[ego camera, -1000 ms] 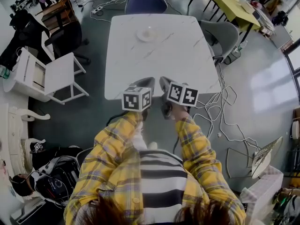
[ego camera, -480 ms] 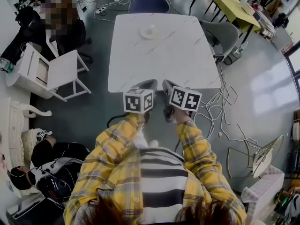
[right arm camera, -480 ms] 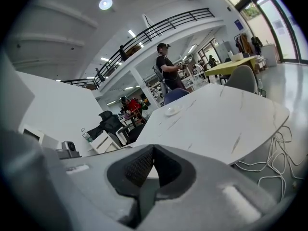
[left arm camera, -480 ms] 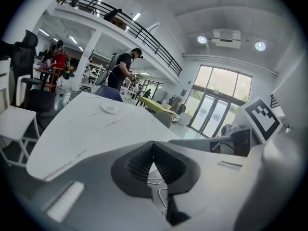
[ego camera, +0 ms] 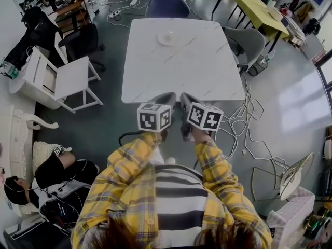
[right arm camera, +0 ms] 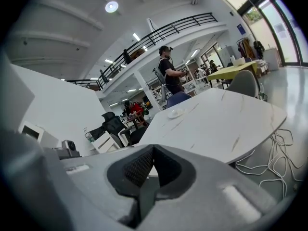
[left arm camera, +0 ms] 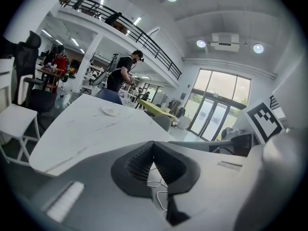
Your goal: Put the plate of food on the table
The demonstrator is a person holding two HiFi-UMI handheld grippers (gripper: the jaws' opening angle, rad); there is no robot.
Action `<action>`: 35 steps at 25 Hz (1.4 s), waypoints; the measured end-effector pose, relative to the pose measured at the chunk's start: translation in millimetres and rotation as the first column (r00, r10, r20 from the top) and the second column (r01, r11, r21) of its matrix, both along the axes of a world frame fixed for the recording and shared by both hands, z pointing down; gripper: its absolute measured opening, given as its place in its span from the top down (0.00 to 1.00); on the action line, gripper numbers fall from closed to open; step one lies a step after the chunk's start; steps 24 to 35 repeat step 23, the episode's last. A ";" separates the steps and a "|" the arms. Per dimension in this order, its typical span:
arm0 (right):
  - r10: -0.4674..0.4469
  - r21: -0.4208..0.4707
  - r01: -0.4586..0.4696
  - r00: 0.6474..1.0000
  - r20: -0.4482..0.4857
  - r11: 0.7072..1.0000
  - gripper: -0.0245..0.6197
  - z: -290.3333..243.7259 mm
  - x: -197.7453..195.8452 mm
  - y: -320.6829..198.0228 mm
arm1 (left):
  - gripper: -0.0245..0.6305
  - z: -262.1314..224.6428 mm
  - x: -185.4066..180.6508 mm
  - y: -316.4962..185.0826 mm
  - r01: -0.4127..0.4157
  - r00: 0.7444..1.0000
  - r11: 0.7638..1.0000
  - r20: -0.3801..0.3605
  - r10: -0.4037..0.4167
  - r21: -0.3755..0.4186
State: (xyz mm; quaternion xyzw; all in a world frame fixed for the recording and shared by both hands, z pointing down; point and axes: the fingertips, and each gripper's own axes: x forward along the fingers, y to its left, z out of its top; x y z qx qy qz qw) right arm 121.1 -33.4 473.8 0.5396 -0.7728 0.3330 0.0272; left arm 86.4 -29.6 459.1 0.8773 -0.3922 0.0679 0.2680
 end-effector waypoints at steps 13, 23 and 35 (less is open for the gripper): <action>0.001 0.007 -0.001 1.000 0.009 1.000 0.96 -7.5 0.8 -4.5 | 0.97 -3.7 -1.1 -7.5 0.003 1.000 1.000 -0.002 -0.003 0.005; -0.004 0.007 0.004 1.000 0.001 1.000 0.96 -4.8 -0.2 -10.5 | 0.97 -2.0 -6.7 -15.1 0.017 1.000 1.000 -0.005 -0.017 0.002; -0.004 0.007 0.004 1.000 0.001 1.000 0.96 -4.8 -0.2 -10.5 | 0.97 -2.0 -6.7 -15.1 0.017 1.000 1.000 -0.005 -0.017 0.002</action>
